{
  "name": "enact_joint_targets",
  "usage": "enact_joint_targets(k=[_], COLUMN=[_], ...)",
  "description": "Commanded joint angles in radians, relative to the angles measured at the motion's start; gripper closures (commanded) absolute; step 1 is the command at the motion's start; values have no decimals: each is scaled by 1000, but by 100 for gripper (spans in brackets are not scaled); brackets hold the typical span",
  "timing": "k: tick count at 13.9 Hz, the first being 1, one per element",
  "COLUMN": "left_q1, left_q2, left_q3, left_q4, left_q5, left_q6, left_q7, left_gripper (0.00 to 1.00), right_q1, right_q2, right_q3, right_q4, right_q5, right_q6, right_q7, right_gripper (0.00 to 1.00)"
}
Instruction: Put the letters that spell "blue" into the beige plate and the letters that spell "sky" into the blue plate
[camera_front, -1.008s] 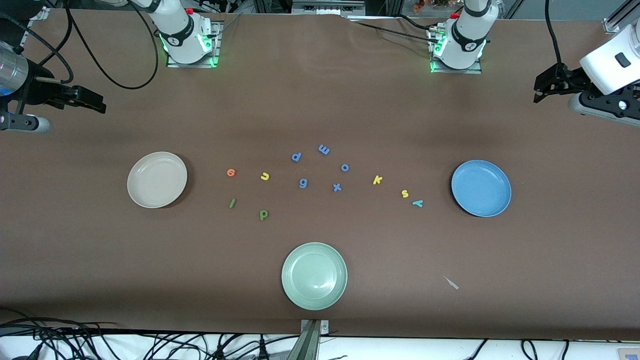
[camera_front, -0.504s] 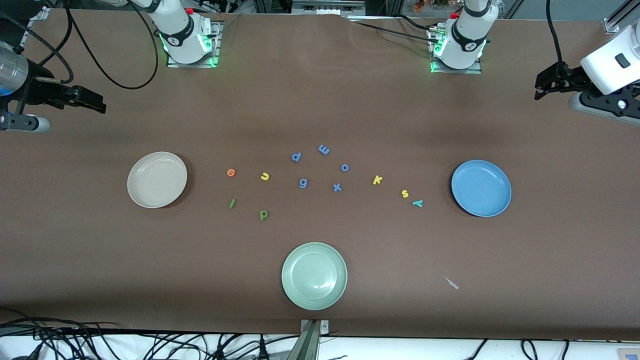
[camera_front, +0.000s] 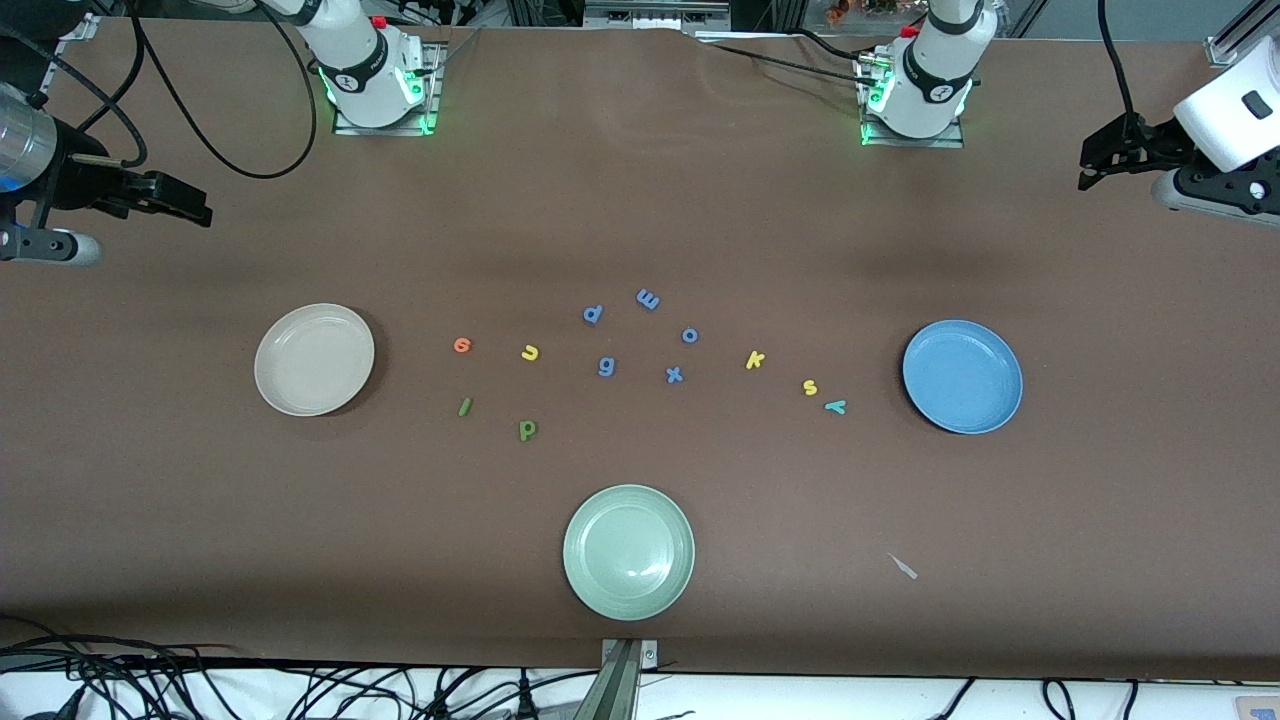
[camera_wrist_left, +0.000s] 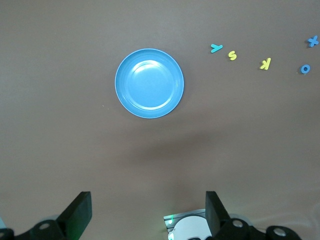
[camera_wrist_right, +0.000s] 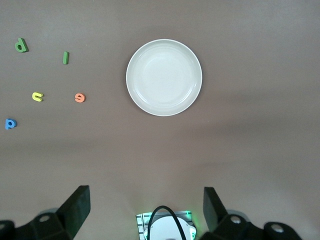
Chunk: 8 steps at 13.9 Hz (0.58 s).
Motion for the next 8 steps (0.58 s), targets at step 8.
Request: enact_joint_targets(k=[8], left_q1=[3], left_q2=[7], left_q3=[-2], left_q4=[7], left_q5=[23], left_q6=[12], left_q7=[0], left_gripper=[0], right_q1=[-1], right_q2=[0], right_q3=[-6], right_q4=[7], right_q5=[18], right_q6=[-11], right_q7=[-17], right_gripper=[0])
